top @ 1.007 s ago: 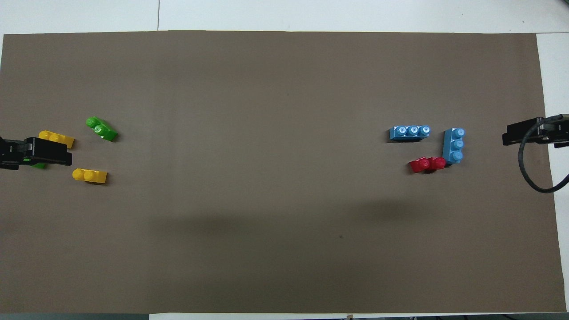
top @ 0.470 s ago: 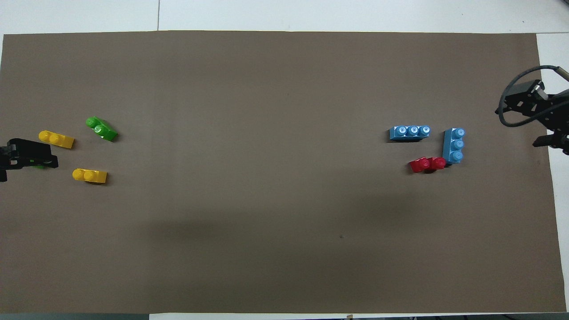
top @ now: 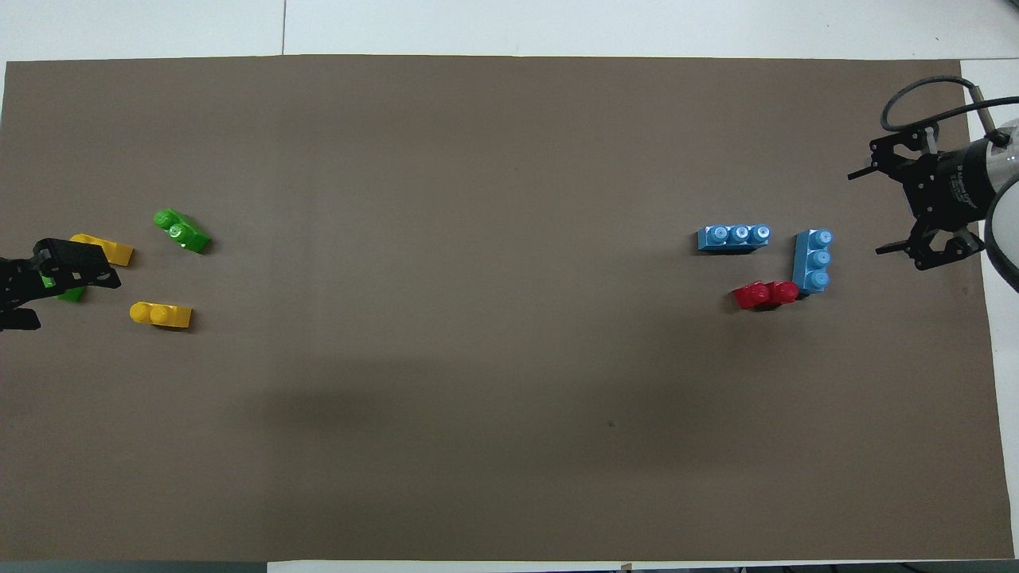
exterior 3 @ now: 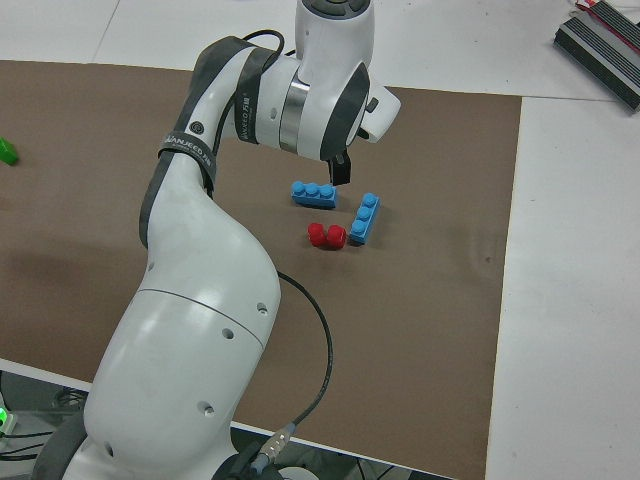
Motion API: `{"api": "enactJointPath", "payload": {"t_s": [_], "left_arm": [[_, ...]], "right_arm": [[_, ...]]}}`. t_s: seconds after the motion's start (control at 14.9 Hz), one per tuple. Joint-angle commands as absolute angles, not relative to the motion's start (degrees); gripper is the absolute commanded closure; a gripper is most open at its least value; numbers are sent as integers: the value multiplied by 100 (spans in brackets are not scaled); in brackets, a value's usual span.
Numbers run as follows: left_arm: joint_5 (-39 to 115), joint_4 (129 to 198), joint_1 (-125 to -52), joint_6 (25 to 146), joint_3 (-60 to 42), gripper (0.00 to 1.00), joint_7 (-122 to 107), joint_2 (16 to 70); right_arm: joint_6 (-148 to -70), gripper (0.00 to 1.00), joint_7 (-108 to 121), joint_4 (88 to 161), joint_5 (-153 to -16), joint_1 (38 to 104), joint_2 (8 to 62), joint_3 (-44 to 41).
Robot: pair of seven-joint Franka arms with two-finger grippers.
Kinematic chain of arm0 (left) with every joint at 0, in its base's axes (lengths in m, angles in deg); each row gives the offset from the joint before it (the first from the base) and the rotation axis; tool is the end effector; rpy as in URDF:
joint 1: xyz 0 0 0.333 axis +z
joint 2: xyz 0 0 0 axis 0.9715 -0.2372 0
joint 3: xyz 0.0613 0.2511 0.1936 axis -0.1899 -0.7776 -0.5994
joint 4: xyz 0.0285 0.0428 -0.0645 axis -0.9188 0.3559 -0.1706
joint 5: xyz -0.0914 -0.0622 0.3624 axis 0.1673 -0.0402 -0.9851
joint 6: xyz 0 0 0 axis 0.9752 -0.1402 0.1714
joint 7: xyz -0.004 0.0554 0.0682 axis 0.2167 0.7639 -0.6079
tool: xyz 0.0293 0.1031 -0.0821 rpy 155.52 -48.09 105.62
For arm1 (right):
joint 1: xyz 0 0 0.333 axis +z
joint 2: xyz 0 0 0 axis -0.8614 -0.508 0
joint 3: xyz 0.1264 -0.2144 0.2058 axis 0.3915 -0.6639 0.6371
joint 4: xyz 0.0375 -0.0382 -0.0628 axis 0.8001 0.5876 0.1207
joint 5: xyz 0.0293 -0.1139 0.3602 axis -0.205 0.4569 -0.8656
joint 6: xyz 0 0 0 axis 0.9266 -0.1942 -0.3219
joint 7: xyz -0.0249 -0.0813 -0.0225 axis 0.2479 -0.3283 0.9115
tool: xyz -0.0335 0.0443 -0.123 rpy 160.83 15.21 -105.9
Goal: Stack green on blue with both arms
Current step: 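Reach the left gripper to the green brick while the right gripper reaches the blue brick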
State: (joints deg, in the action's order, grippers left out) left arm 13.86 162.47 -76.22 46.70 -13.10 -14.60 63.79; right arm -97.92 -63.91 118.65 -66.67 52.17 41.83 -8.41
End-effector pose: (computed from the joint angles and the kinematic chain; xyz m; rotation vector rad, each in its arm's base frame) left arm 0.4906 0.0056 0.5632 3.0505 0.6355 0.0341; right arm 0.5942 -0.0470 0.4812 -2.3711 1.7569 0.1575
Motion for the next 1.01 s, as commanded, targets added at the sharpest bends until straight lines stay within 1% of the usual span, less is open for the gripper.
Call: {"api": "enactJointPath", "payload": {"t_s": [0.0, 0.2, 0.4, 0.6, 0.81, 0.94], "left_arm": [[1473, 16423, -7531, 5018, -1292, 0, -1746, 6267], [1525, 16406, -7338, 5220, -1292, 0, -1747, 5968], [1623, 16371, -7303, 5483, -1292, 0, -2009, 5617], [1623, 16336, -7233, 5923, -1301, 0, -2063, 5169], [1623, 16327, -7179, 6310, -1301, 0, -2255, 4817], [1623, 16257, -7179, 6521, -1301, 0, -2493, 4562]], "right_arm": [[-9963, 0, -6993, 11788, -7003, 5130, 3918, -795], [-10340, 0, -7100, 11928, -7319, 5112, 3654, -795], [-10517, 0, -7310, 12095, -7443, 5147, 3601, -787], [-10535, 0, -7416, 12131, -7680, 5147, 3443, -787], [-10543, 0, -7425, 12218, -7716, 5139, 3390, -787], [-10587, 0, -7425, 12306, -7970, 5147, 3373, -787]]}}
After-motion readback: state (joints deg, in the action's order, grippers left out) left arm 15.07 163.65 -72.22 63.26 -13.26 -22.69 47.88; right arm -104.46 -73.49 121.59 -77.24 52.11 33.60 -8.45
